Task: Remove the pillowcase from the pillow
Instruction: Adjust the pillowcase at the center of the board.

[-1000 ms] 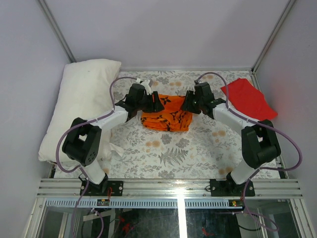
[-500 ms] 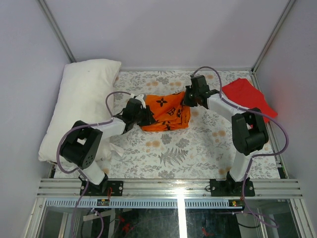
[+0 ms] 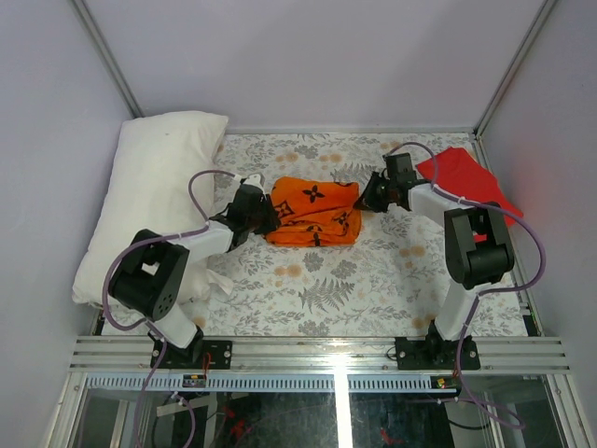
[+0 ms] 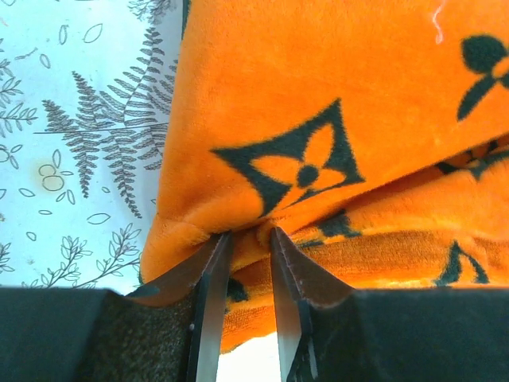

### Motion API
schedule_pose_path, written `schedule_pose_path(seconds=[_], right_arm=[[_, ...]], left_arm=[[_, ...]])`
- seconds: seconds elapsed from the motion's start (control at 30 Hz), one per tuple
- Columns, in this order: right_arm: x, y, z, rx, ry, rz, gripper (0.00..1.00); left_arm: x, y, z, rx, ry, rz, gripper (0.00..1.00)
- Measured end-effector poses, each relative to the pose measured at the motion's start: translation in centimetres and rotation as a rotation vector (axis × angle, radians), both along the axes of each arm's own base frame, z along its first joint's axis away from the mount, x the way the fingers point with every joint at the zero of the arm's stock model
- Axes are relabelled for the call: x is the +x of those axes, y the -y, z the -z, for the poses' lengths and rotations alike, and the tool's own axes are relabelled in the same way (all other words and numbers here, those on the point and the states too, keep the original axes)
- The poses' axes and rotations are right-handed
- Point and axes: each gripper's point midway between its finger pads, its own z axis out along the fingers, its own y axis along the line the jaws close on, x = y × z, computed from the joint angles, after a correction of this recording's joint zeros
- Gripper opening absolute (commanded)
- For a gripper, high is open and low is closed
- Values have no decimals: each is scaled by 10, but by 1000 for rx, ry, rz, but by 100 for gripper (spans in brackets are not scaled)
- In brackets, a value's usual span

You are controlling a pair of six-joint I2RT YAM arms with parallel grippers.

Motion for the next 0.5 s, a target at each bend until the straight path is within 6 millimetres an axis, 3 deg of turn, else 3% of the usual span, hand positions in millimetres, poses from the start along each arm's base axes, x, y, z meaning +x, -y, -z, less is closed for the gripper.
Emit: schedule_pose_path(seconds=[0.1, 0.2, 0.37, 0.5], right_arm=[[-7, 15, 9, -10, -41, 33, 42], [-5, 29, -3, -23, -23, 64, 51], [-5, 31, -66, -65, 125, 76, 56], [-8, -9, -127, -85, 288, -5, 60]], left_arm=[[0, -5, 4, 22, -9, -17, 34], [0, -10, 7, 39, -17, -25, 47], [-4, -11, -15, 45, 13, 2, 72], [1, -9, -63, 21, 104, 12, 79]])
